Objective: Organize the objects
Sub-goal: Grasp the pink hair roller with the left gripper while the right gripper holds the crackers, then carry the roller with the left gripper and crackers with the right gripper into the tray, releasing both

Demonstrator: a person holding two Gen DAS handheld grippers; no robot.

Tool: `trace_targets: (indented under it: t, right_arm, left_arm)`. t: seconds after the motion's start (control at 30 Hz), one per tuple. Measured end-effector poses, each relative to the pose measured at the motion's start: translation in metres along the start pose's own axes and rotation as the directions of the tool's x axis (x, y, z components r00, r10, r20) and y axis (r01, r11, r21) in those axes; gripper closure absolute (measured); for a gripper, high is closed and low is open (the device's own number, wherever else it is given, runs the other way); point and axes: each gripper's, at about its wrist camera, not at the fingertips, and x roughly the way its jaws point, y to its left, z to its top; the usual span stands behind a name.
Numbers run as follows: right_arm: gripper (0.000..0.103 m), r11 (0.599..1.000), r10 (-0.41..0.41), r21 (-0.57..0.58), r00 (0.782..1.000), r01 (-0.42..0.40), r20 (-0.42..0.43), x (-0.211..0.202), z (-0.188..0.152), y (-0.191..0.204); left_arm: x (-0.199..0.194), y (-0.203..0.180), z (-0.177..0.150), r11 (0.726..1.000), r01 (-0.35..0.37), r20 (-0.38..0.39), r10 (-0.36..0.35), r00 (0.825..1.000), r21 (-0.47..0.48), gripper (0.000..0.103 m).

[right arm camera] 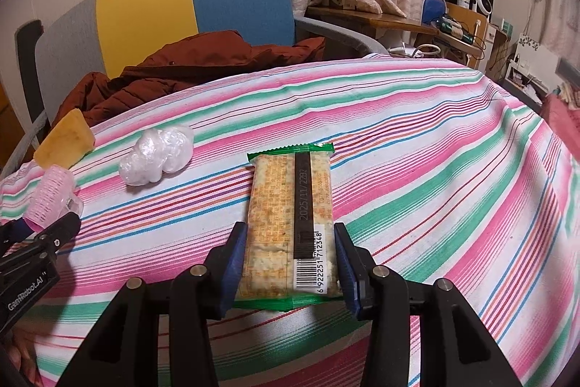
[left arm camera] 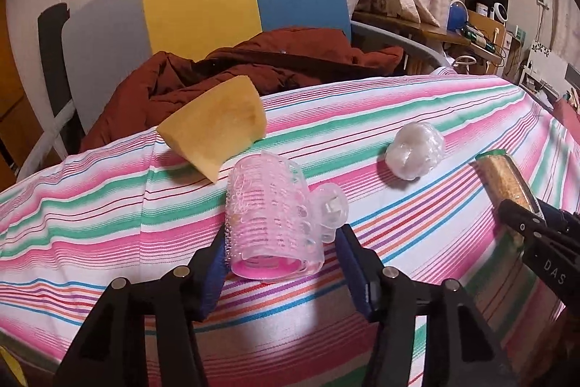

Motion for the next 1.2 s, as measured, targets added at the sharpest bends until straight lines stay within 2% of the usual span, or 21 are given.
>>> trace_targets:
  t: [0.07, 0.1, 0.23, 0.37, 0.5, 0.57, 0.83, 1.03, 1.2]
  right_arm:
    - [0.057, 1.0, -0.009, -0.001, 1.0, 0.009, 0.004, -0.001, 0.0, 0.0]
    - [0.057, 1.0, -0.012, -0.001, 1.0, 0.012, 0.006, -0.001, -0.001, 0.0]
    - [0.058, 1.0, -0.026, -0.002, 0.999, 0.026, 0.021, -0.004, 0.0, -0.001]
    - [0.058, 0.999, -0.034, -0.005, 0.998, 0.035, 0.053, -0.011, 0.0, -0.001]
    - [0.058, 0.999, -0.048, -0.017, 0.993, 0.05, 0.103, -0.022, -0.001, 0.001]
    - [0.058, 0.998, -0.052, -0.024, 0.992, 0.055, 0.113, -0.025, -0.001, 0.003]
    - [0.058, 0.998, -0.047, -0.039, 0.992, 0.052, 0.114, -0.038, -0.01, 0.007]
    - [0.058, 0.997, -0.032, -0.06, 0.991, 0.04, 0.129, -0.053, -0.019, 0.013]
    - [0.058, 0.999, 0.017, -0.047, 0.995, -0.012, 0.095, -0.067, -0.029, 0.014]
  left_arm:
    - [-0.004, -0.003, -0.002, 1.0, -0.019, 0.013, 0.019, 1.0, 0.016, 0.051]
    - [-0.007, -0.006, -0.003, 0.999, -0.032, 0.021, 0.031, 0.999, 0.029, 0.058]
    - [-0.024, -0.029, -0.011, 0.987, -0.078, 0.095, 0.065, 0.993, 0.141, 0.058]
    - [-0.049, -0.059, -0.027, 0.95, -0.145, 0.215, 0.086, 0.973, 0.275, 0.058]
    - [-0.066, -0.076, -0.041, 0.923, -0.18, 0.274, 0.086, 0.958, 0.341, 0.058]
    - [-0.073, -0.078, -0.045, 0.923, -0.177, 0.282, 0.079, 0.956, 0.342, 0.058]
    - [-0.093, -0.069, -0.057, 0.953, -0.104, 0.261, 0.027, 0.965, 0.284, 0.058]
    - [-0.117, -0.069, -0.073, 0.961, -0.065, 0.283, -0.015, 0.959, 0.269, 0.058]
    - [-0.136, -0.062, -0.086, 0.972, -0.027, 0.301, -0.045, 0.953, 0.232, 0.058]
